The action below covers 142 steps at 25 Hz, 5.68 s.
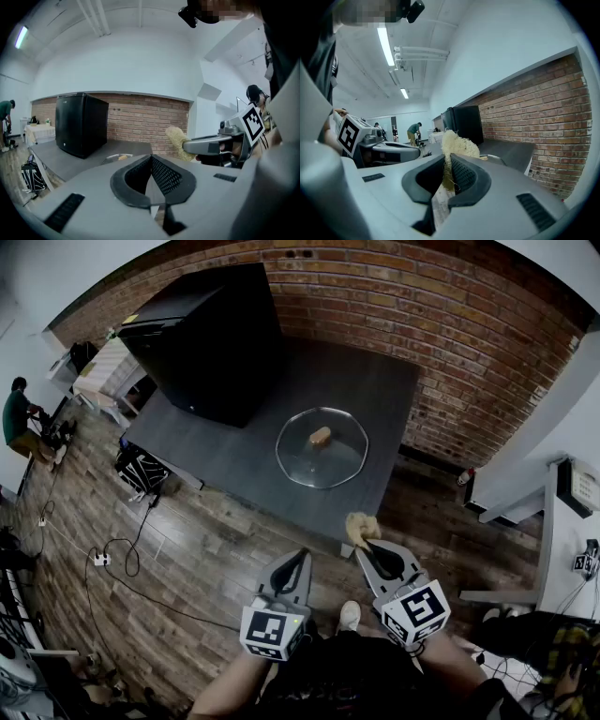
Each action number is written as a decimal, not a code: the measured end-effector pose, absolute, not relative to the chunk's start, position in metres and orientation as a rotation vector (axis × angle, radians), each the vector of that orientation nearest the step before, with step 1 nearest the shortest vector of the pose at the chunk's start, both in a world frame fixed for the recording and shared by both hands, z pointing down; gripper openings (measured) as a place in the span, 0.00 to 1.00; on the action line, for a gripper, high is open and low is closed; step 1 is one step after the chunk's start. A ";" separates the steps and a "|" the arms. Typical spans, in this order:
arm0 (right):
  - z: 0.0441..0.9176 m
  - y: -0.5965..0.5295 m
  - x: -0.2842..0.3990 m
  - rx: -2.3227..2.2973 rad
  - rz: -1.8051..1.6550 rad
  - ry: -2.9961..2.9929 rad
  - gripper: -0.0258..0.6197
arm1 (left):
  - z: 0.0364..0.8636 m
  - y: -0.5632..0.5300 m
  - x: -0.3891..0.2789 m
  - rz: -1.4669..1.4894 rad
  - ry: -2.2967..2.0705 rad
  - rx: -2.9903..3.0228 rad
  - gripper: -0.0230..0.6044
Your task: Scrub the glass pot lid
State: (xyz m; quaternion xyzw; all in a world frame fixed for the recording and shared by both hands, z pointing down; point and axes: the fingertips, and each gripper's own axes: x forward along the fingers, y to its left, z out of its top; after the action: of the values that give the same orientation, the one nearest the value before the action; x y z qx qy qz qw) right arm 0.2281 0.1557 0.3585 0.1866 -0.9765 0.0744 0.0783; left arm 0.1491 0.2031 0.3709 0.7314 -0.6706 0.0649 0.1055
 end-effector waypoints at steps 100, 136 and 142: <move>0.478 -0.038 0.022 0.785 0.634 -2.677 0.10 | 0.505 -0.018 -0.056 0.514 -1.650 2.133 0.09; 0.605 -0.038 -0.048 0.980 0.860 -2.344 0.11 | 0.620 -0.071 -0.069 0.720 -1.224 2.221 0.09; 0.607 -0.032 -0.040 0.933 0.815 -2.361 0.10 | 0.622 -0.070 -0.068 0.712 -1.220 2.228 0.09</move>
State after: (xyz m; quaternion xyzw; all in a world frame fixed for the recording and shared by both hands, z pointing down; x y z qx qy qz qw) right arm -0.0399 -0.0318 0.6066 0.3402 -0.8606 0.2972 0.2353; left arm -0.0682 -0.0697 0.6216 0.8179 -0.4479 0.2616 0.2491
